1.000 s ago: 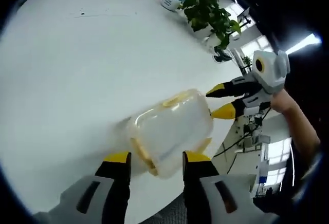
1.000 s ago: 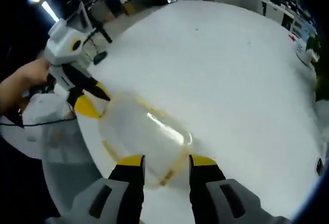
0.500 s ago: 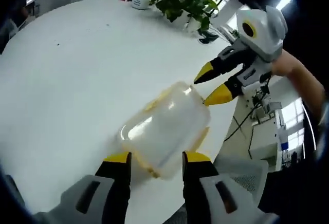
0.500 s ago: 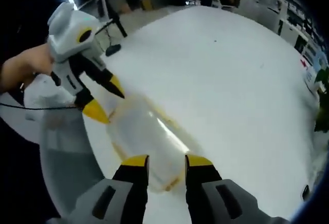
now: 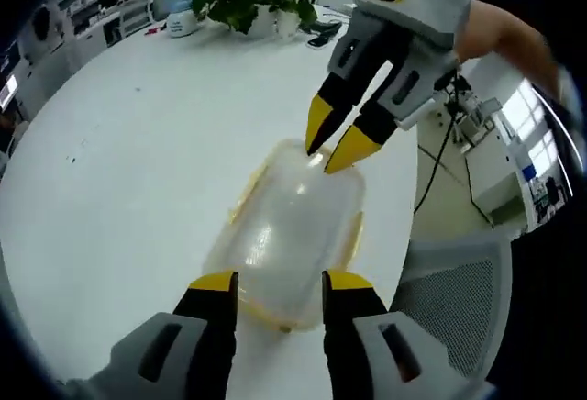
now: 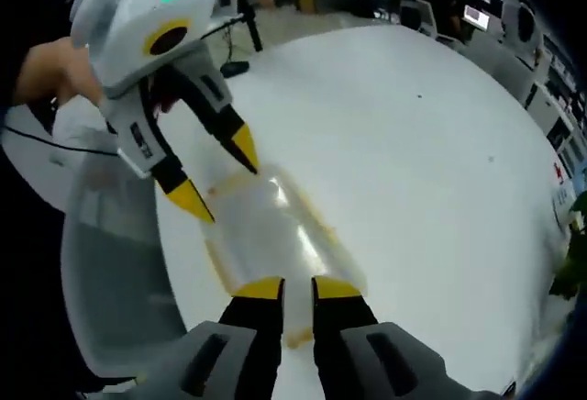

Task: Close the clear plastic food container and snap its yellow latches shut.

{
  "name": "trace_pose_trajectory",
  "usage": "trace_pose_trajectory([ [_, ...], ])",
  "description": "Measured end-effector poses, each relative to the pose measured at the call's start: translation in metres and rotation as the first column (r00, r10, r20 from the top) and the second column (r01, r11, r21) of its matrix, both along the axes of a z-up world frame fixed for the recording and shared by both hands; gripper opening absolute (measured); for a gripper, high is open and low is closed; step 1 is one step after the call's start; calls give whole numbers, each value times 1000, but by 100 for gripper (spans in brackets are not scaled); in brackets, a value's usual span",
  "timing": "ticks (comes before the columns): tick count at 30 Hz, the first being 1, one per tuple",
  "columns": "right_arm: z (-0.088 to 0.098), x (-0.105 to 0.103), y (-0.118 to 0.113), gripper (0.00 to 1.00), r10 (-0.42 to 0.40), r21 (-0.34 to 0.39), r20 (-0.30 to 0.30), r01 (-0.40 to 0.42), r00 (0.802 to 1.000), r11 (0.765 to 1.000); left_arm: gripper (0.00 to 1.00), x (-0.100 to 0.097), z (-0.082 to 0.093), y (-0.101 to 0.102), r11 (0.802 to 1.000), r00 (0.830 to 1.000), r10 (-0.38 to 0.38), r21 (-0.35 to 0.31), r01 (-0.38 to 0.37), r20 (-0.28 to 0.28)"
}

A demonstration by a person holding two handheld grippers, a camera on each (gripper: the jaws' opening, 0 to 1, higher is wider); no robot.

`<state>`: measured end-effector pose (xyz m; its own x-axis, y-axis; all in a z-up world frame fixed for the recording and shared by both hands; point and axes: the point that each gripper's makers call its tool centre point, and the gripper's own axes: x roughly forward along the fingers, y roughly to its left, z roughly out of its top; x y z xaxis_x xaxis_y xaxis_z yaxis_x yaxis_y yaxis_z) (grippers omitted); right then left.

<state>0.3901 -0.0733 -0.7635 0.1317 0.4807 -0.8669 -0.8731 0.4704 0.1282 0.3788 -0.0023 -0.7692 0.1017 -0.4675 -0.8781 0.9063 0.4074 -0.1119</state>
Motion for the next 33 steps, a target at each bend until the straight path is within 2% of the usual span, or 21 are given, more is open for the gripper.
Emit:
trace_pose_trajectory([
  [2, -1, 1, 2, 5, 25, -9, 13, -25, 1000, 1000, 35, -3, 0, -5, 999, 999, -54, 0, 54, 7],
  [4, -3, 1, 3, 5, 29, -14, 7, -29, 1000, 999, 34, -3, -3, -5, 999, 999, -52, 13, 51, 6],
  [6, -4, 2, 5, 4, 50, -18, 15, -49, 999, 999, 33, -6, -2, -10, 993, 992, -120, 6, 119, 26],
  [9, -7, 3, 8, 4, 76, -13, 17, -76, 997, 997, 30, -8, -2, -16, 986, 985, -164, 0, 165, 50],
  [15, -11, 6, 13, 4, 113, -10, 37, -113, 993, 994, 28, -8, -7, -21, 978, 976, -207, 17, 206, 72],
  [18, -11, 6, 19, 0, 147, 1, 54, -147, 988, 989, 24, -10, -6, -26, 974, 970, -228, 9, 228, 88],
  [21, -10, 8, 24, 0, 149, 13, 57, -150, 987, 989, 22, -12, -11, -31, 968, 961, -252, 18, 252, 109],
  [25, -13, 10, 27, 0, 166, 1, 69, -166, 984, 986, 22, -16, -16, -35, 961, 955, -276, 25, 275, 111],
  [28, -14, 12, 26, 0, 174, -9, 79, -173, 982, 985, 14, -19, -17, -39, 958, 950, -287, 27, 286, 120],
  [33, -13, 14, 28, 0, 186, -2, 89, -186, 979, 983, 14, -26, -16, -45, 948, 938, -318, 30, 317, 134],
])
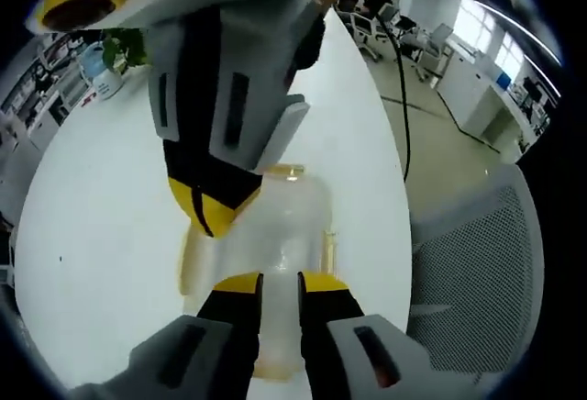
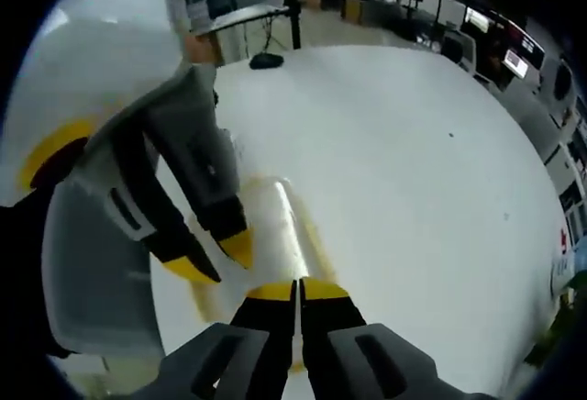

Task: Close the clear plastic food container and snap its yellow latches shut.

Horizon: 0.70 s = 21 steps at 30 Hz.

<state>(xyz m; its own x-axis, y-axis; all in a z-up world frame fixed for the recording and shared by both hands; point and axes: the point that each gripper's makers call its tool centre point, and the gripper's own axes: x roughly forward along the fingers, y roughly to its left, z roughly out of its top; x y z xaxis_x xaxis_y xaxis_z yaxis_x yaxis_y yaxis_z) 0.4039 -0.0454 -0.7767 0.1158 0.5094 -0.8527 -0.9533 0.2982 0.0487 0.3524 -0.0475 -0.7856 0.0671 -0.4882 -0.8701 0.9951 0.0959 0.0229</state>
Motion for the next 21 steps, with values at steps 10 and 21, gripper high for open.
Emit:
trace_pose_trajectory([
  [10, -5, 19, -6, 11, -83, -35, 13, 83, 996, 996, 20, -6, 0, 0, 1000, 1000, 5, 7, -5, 15],
  [21, -11, 16, -5, 17, -96, -34, -52, 94, 994, 995, 46, -18, 3, -5, 1000, 996, -18, -11, 19, 88],
])
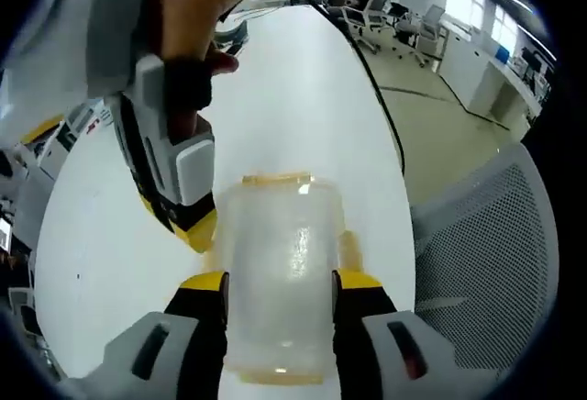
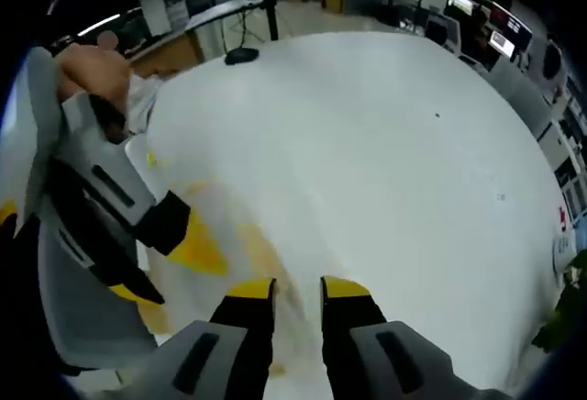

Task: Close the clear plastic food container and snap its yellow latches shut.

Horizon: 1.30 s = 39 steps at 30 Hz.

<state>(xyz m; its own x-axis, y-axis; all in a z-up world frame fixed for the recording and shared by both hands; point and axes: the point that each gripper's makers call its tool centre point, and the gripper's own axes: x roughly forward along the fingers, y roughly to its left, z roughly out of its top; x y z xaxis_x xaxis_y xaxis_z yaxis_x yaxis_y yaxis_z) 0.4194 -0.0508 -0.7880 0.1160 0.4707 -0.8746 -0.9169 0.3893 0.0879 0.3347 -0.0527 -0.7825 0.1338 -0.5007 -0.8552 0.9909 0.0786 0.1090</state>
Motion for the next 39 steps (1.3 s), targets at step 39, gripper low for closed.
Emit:
trace_pose_trajectory([
  [39, -6, -36, 25, 23, 229, 34, -192, -227, 954, 973, 49, -19, -12, -1, 983, 994, 41, 172, -58, 102],
])
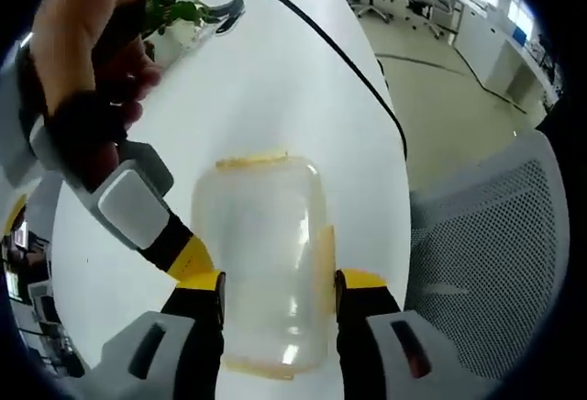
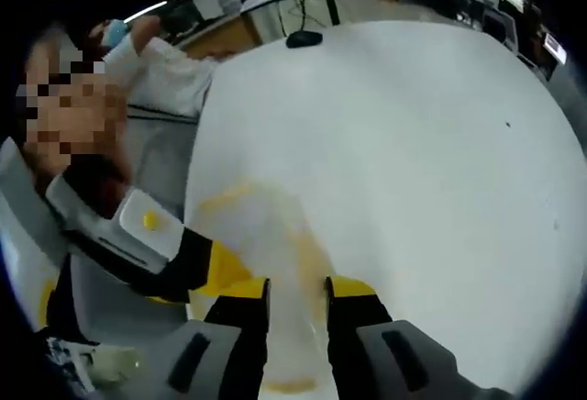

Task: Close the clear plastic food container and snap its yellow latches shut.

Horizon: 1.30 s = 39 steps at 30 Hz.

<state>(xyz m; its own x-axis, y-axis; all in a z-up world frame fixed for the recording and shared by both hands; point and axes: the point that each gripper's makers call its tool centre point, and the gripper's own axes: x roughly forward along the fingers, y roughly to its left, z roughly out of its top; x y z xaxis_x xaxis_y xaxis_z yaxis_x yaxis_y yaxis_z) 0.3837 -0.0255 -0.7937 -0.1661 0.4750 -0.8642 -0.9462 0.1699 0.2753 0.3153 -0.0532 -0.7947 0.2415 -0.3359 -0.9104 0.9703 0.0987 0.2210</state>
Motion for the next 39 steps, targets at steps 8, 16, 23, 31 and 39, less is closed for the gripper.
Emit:
trace_pose_trajectory([
  [8, -1, -2, -2, 24, 43, 9, -23, -43, 999, 999, 48, 0, 0, 1, 1000, 1000, 19, -9, -19, 3],
  [16, -3, -3, -7, 26, 52, -2, -34, -52, 998, 999, 47, 0, 0, 1, 1000, 1000, 16, -17, -16, -11],
  [23, -3, -3, -7, 25, 52, -8, -45, -52, 998, 999, 47, 0, -1, 1, 1000, 1000, 20, 3, -20, -13],
  [31, -4, -3, -6, 24, 54, -24, -65, -56, 996, 998, 46, 0, -2, 1, 999, 999, 32, 30, -32, -2],
  [39, -5, -5, -6, 23, 50, -32, -108, -53, 993, 998, 45, -2, -4, 2, 999, 999, 25, 44, -26, 22],
])
